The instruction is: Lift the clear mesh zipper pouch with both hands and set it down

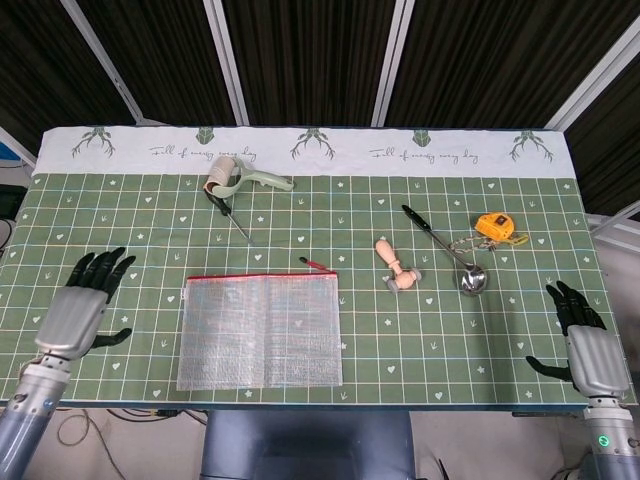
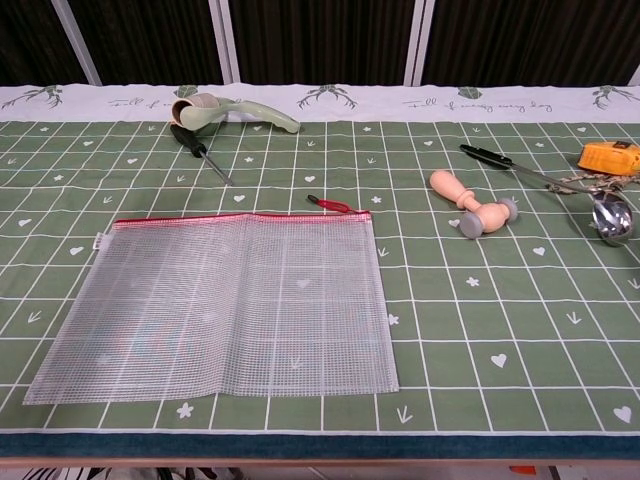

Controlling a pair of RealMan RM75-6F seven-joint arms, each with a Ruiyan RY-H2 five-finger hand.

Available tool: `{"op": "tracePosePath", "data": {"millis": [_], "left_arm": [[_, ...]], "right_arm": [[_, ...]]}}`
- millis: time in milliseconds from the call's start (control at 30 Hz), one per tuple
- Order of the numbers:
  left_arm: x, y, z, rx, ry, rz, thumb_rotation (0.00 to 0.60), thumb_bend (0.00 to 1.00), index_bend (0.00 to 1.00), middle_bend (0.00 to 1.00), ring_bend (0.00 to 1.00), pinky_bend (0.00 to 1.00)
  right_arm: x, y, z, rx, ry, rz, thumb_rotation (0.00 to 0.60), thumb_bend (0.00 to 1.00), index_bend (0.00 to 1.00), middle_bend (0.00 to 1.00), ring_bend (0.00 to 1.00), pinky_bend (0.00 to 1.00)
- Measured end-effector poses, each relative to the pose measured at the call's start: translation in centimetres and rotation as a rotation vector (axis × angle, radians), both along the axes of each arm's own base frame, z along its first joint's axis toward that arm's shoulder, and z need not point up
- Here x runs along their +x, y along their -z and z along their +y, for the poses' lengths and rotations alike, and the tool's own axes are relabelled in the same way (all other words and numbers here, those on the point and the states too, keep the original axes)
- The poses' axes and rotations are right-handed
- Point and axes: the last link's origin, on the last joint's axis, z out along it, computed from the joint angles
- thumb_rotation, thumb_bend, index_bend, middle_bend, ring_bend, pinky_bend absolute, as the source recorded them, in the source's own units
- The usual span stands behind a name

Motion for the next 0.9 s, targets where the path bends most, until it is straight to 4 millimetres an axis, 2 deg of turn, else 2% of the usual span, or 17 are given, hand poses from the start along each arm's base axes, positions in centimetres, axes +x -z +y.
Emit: {"op": "tracePosePath", "data": {"millis": [200, 533, 733, 900], "left_arm": [[4.8, 2.9, 4.3, -0.034, 0.064, 0.012, 0.600, 0.09, 0.16, 0.00, 0.00, 0.00], [13.2, 10.0, 10.1, -0.105, 0.110, 0.065, 0.600, 0.13, 0.29, 0.02, 0.00, 0.00], [16.6, 14.1, 12.4, -0.136, 0.101, 0.096, 0.600, 0.17, 0.35, 0.04, 0.00, 0.00], [18.4, 16.9, 13.5, -0.151, 0.104, 0.138, 0.600, 0.21, 0.38, 0.05, 0.00, 0.00]], "right_arm": [[0.0, 0.2, 0.0, 0.004, 0.012, -0.007, 0.600, 0.13, 0.00, 0.00, 0.00, 0.18], [-0.3, 0.2, -0.1, 0.008, 0.046, -0.034, 0.600, 0.14, 0.00, 0.00, 0.00, 0.18], [-0.3, 0.2, -0.2, 0.015, 0.056, -0.047, 0.600, 0.14, 0.00, 0.00, 0.00, 0.18], [-0.3, 0.2, -0.2, 0.015, 0.062, -0.054, 0.600, 0.14, 0.00, 0.00, 0.00, 0.18]]}}
